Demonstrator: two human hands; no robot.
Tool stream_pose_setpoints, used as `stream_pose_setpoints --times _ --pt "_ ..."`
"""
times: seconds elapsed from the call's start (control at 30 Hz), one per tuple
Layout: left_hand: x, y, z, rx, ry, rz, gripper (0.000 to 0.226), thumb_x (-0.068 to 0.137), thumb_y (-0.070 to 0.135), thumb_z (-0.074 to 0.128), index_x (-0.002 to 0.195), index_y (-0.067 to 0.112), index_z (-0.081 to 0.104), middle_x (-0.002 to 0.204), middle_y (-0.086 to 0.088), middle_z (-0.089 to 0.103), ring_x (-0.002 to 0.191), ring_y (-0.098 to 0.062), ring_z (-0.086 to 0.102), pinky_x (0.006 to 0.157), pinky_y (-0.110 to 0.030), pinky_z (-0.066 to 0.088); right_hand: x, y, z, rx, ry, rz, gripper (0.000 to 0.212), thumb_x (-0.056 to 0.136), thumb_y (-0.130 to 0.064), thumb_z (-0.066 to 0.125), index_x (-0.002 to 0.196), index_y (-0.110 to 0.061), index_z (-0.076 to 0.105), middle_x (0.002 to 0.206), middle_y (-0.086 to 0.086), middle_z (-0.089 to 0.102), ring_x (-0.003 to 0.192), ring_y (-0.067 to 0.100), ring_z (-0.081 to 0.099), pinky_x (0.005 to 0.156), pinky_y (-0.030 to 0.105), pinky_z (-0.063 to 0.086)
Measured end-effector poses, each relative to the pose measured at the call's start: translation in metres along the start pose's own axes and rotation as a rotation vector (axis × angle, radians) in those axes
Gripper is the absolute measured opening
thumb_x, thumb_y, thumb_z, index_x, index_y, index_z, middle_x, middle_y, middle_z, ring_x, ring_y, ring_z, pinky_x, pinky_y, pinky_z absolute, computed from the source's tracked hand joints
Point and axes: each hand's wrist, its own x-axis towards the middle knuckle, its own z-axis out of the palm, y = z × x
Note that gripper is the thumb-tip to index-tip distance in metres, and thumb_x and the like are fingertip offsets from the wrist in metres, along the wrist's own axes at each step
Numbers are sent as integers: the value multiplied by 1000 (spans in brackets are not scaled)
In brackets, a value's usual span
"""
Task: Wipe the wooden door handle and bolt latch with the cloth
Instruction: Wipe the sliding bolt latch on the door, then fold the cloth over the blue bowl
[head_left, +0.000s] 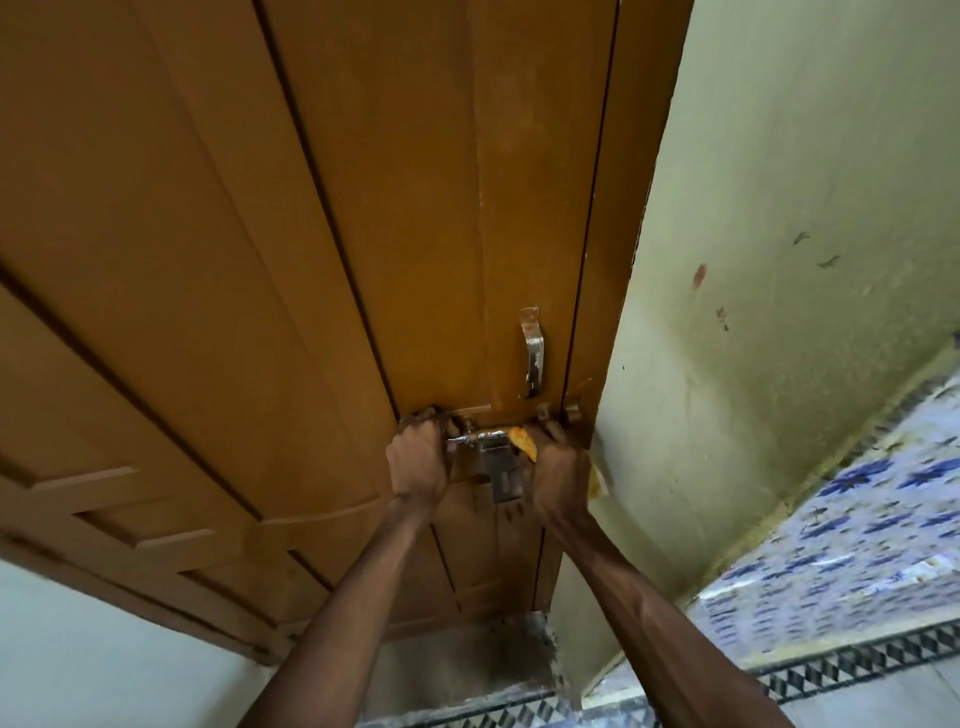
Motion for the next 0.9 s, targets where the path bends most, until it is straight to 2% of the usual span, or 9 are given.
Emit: stream_pose_setpoints --times 0.27,0.37,0.43,0.53,0.67,0.73,0.8,0.87,0.9 --pt "0 1 0 21 22 1 10 81 15 73 86 23 71 89 0 71 87 -28 68 62 -37 53 2 -13 2 19 -52 -86 40 82 -18 71 121 -13 65 126 8 64 111 30 64 98 43 52" --pt "-3 5 -2 13 47 -4 11 82 13 76 88 21 71 90 -2 72 87 -28 68 62 -38 53 2 1 -3 55 2 12 40 84 -20 71 123 -14 64 125 7 66 111 29 64 99 41 51" --pt "-4 6 -1 5 45 -11 9 86 12 74 90 19 69 92 -4 71 91 -28 67 64 -39 54 -1 2 -9 125 66 57 37 84 -23 72 119 -15 66 114 5 71 102 24 67 90 35 54" --pt "-6 3 2 22 3 21 12 87 7 69 94 16 67 108 -6 66 107 -30 59 70 -43 56 -9 2 -25 435 60 176 28 81 -28 75 107 -19 71 97 -2 73 89 17 69 75 27 56" --pt "-14 -2 6 102 -2 65 23 87 3 70 105 16 67 121 -4 61 118 -27 51 77 -41 56 -27 7 -53 1033 -191 417 17 83 -29 74 99 -25 70 106 0 73 103 21 68 83 38 59" --pt "-27 -1 3 -72 41 68 23 85 2 71 100 20 69 115 -1 63 110 -21 56 75 -36 54 -39 11 -66 1305 -348 487 28 82 -26 70 110 -18 69 117 9 70 113 27 64 91 47 55" --pt "-45 4 -6 -420 10 -52 17 91 3 66 93 20 68 106 1 69 100 -18 64 80 -38 55 -51 13 -77 1516 -451 534 39 81 -24 67 118 -10 64 122 14 67 114 32 62 96 51 51" --pt "-67 8 -20 -816 -126 -265 17 101 24 59 99 14 72 107 -2 73 103 -19 66 93 -42 53 -65 12 -84 1657 -495 562 38 84 -21 61 119 -6 62 115 17 68 106 32 66 91 51 54" --pt "-77 11 -28 -949 -232 -377 37 101 44 55 109 12 72 114 -3 72 109 -19 64 98 -41 50 -72 12 -85 1711 -503 597 33 87 -20 58 117 -5 62 111 18 69 101 32 68 87 51 56"
